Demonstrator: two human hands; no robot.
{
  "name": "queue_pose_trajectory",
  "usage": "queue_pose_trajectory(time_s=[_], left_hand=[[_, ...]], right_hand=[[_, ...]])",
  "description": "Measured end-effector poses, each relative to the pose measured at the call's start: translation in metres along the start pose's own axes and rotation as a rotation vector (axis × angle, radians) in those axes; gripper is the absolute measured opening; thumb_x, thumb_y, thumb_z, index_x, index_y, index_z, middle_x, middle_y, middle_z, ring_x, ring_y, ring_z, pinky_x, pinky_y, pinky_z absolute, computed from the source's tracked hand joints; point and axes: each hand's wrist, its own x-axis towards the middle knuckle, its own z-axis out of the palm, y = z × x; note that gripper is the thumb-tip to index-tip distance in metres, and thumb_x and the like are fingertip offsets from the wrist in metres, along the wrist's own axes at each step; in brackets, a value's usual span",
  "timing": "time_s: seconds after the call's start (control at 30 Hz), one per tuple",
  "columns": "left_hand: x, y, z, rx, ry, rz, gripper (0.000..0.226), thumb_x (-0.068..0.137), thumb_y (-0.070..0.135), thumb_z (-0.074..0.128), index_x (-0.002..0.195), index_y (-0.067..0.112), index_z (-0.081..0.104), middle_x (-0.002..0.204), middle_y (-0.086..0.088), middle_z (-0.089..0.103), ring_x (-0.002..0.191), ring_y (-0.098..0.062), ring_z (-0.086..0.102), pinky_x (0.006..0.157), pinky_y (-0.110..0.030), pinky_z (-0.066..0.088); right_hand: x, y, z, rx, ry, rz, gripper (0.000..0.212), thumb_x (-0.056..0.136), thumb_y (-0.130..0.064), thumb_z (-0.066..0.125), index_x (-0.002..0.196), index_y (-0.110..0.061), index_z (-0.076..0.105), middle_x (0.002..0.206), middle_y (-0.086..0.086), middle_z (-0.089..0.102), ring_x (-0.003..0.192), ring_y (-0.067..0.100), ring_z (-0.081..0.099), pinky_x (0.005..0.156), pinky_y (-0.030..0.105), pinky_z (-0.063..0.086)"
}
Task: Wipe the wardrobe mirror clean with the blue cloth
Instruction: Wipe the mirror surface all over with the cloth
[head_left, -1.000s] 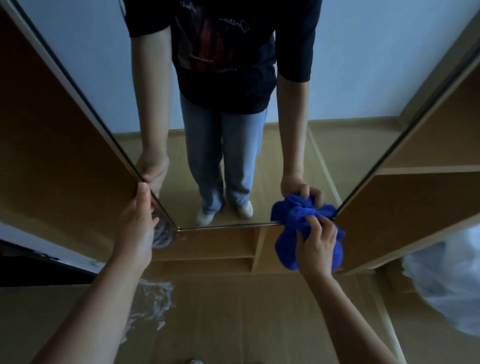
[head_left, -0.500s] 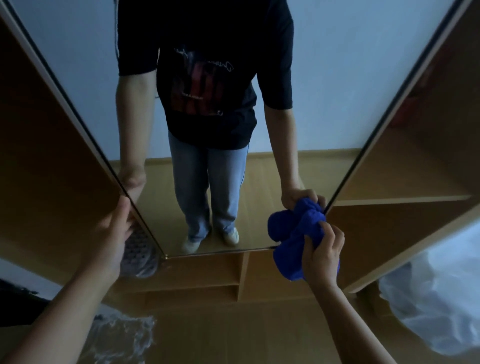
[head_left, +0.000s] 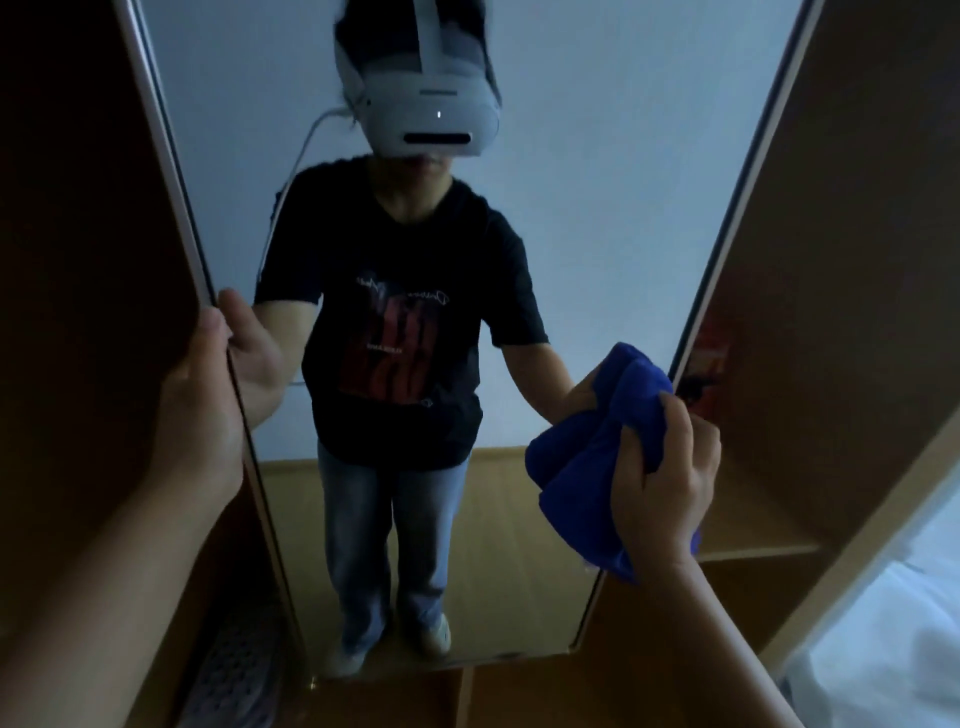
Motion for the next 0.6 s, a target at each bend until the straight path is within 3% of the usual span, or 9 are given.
queue_pose_trajectory(time_s=[0.13,0.3,0.4,0.43,0.5,0.53,0.6], left_hand=[[0.005,0.024,0.007,0.012,0.041,-0.007,0.064,0.092,0.058,0.03,0.139,0.014,0.041,0.142,-0.007,0.044,0.13,-0.019,0.042,0.111,-0.04,0.03],[0.01,0.044,0.012,0.028,0.014,0.029,0.057,0.095,0.051,0.03,0.139,0.016,0.04,0.143,-0.007,0.043,0.131,-0.017,0.039,0.105,-0.033,0.03],[0.017,0.058,0.012,-0.009,-0.013,0.048,0.053,0.097,0.048,0.03,0.134,0.014,0.045,0.128,0.0,0.052,0.122,-0.009,0.045,0.105,-0.03,0.032],[0.02,0.064,0.013,-0.025,-0.024,0.044,0.049,0.097,0.046,0.029,0.126,0.015,0.052,0.116,0.003,0.057,0.115,-0.002,0.05,0.102,-0.027,0.035],[0.025,0.07,0.015,-0.052,-0.03,0.042,0.039,0.098,0.044,0.028,0.092,0.022,0.06,0.083,0.013,0.058,0.077,0.018,0.058,0.081,-0.014,0.041],[0.026,0.072,0.016,-0.066,-0.018,0.031,0.039,0.099,0.043,0.028,0.078,0.026,0.056,0.07,0.015,0.053,0.059,0.018,0.055,0.069,-0.008,0.04],[0.029,0.07,0.016,-0.095,-0.031,0.004,0.043,0.098,0.046,0.027,0.066,0.025,0.046,0.06,0.012,0.044,0.05,0.004,0.05,0.058,-0.007,0.037]], right_hand=[[0.052,-0.03,-0.002,0.018,0.001,0.018,0.035,0.085,-0.025,0.044,0.12,-0.019,0.043,0.103,0.02,0.056,0.091,0.036,0.055,0.067,0.035,0.041],[0.101,-0.064,-0.007,0.011,0.003,0.016,0.041,0.086,-0.024,0.046,0.124,-0.009,0.052,0.108,0.02,0.053,0.098,0.036,0.053,0.068,0.034,0.039],[0.145,-0.08,-0.014,0.024,0.013,0.049,0.041,0.088,-0.022,0.048,0.128,-0.013,0.049,0.116,0.016,0.05,0.103,0.032,0.051,0.076,0.037,0.042],[0.161,-0.087,-0.018,0.035,0.023,0.072,0.041,0.089,-0.021,0.049,0.13,-0.016,0.047,0.118,0.015,0.049,0.104,0.031,0.051,0.079,0.039,0.044],[0.195,-0.102,-0.023,0.062,0.063,0.121,0.042,0.089,-0.022,0.05,0.131,-0.02,0.046,0.122,0.012,0.048,0.107,0.029,0.051,0.084,0.038,0.044],[0.211,-0.111,-0.025,0.076,0.084,0.132,0.043,0.088,-0.022,0.049,0.131,-0.022,0.046,0.123,0.01,0.048,0.109,0.028,0.051,0.084,0.035,0.043],[0.234,-0.132,-0.024,0.096,0.132,0.16,0.045,0.085,-0.023,0.045,0.13,-0.024,0.047,0.125,0.007,0.048,0.111,0.025,0.05,0.084,0.033,0.042]])
